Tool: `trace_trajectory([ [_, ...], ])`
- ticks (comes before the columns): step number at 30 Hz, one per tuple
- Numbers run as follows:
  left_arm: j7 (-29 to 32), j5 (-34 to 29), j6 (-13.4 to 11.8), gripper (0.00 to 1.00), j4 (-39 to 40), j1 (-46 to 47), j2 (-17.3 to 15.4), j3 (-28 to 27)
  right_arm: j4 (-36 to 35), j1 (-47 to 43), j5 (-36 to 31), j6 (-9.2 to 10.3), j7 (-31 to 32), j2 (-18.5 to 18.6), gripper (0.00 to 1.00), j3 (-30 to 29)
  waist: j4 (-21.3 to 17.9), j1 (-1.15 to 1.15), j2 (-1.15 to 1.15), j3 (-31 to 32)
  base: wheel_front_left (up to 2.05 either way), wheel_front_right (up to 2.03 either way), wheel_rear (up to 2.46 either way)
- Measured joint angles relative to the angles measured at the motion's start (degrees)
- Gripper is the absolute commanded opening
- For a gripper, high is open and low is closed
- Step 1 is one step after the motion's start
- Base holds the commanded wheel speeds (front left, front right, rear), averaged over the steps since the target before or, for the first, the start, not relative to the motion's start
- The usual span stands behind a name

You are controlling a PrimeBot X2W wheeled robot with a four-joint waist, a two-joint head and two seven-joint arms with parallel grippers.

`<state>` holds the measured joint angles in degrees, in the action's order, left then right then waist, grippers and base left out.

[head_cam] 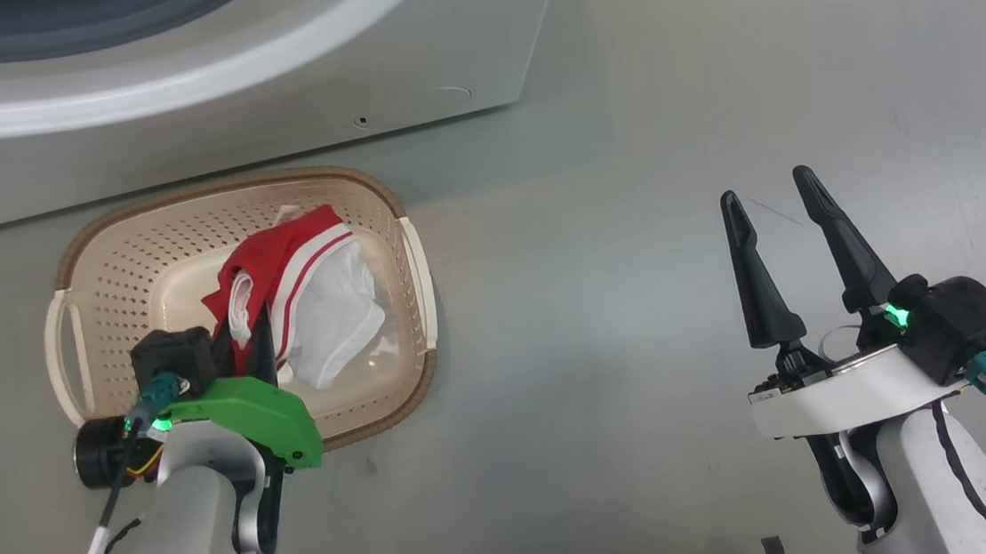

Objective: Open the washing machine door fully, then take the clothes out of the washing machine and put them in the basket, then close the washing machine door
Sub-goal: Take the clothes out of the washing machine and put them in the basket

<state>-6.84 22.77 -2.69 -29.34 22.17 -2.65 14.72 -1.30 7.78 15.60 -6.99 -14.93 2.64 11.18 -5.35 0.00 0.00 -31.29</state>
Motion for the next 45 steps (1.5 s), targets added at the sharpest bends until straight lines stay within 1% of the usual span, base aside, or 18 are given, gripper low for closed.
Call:
trace_trajectory([
  [7,2.85,0.49,0.02,0.0,-5.94,6.6,-0.25,-1.74,-1.18,2.69,0.65,0.0,0.0,0.0,1.0,0.14,-1.73,0.0,0.0,-5.55,0.0,0.0,0.0],
  [8,2.85,0.49,0.02,0.0,-5.94,6.6,-0.25,-1.74,-1.18,2.69,0.65,0.0,0.0,0.0,1.0,0.14,-1.73,0.0,0.0,-5.55,0.0,0.0,0.0],
  [14,5.34,1.04,-0.02,0.0,-10.89,11.22,-0.65,-3.19,-2.36,5.53,1.41,0.0,0.0,0.01,1.0,0.3,-3.21,0.0,0.0,-10.42,0.0,0.0,0.0],
  [20,5.76,1.46,0.02,0.0,-15.48,15.34,-0.87,-3.52,-2.64,8.29,1.53,0.0,0.0,0.01,1.0,-0.21,-4.53,0.0,0.0,-14.84,0.0,0.0,0.0],
  [26,5.49,1.55,0.52,0.0,-20.23,18.15,-0.77,-3.61,-2.18,8.83,1.52,0.0,0.0,0.02,1.0,-0.3,-5.49,0.01,0.0,-17.46,0.0,0.0,0.0],
  [27,5.41,1.55,0.55,0.09,-20.72,18.46,-0.76,-3.61,-2.02,9.1,1.52,0.0,0.0,0.02,1.0,-0.3,-5.55,0.01,0.0,-17.53,0.0,0.0,0.0],
  [28,5.35,1.55,0.56,0.21,-21.23,18.84,-0.73,-3.61,-2.0,9.37,1.52,0.0,0.0,0.02,1.0,-0.31,-5.56,0.0,0.0,-17.57,0.0,0.0,0.0],
  [29,5.05,1.55,0.56,0.38,-21.76,19.28,-0.7,-3.63,-2.0,9.56,1.52,0.0,0.0,0.02,1.0,-0.31,-5.55,0.0,0.0,-17.59,0.0,0.0,0.0],
  [30,4.8,1.56,0.66,0.47,-22.17,19.64,-0.71,-3.65,-1.97,9.64,1.52,0.0,0.0,0.02,1.0,-0.31,-5.54,0.01,0.0,-17.59,0.0,0.0,0.0],
  [31,4.64,1.53,0.73,0.47,-22.54,19.98,-0.75,-3.54,-1.86,9.7,1.52,0.0,0.0,0.02,1.0,-0.27,-5.53,0.01,0.0,-17.58,0.0,0.0,0.0],
  [32,4.05,1.49,0.73,0.58,-22.84,20.25,-0.76,-3.48,-1.72,9.74,1.52,0.0,0.0,0.02,1.0,-0.24,-5.52,0.01,0.0,-17.54,0.0,0.0,0.0],
  [33,3.55,1.49,0.74,0.75,-23.15,20.52,-0.75,-3.48,-1.66,9.77,1.52,0.0,0.0,0.02,1.0,-0.22,-5.5,0.0,0.0,-17.5,0.0,0.0,0.0],
  [35,2.44,1.23,0.79,1.0,-23.87,21.11,-0.74,-3.18,-1.42,9.97,1.52,0.0,0.0,0.02,1.0,-0.23,-5.45,0.01,0.0,-17.34,0.0,0.0,0.0],
  [45,-4.97,0.59,1.01,1.0,-26.03,21.35,-0.41,-2.76,0.0,10.65,1.51,0.0,0.0,0.03,1.0,-0.23,-4.67,0.0,0.0,-14.66,0.0,0.0,0.0],
])
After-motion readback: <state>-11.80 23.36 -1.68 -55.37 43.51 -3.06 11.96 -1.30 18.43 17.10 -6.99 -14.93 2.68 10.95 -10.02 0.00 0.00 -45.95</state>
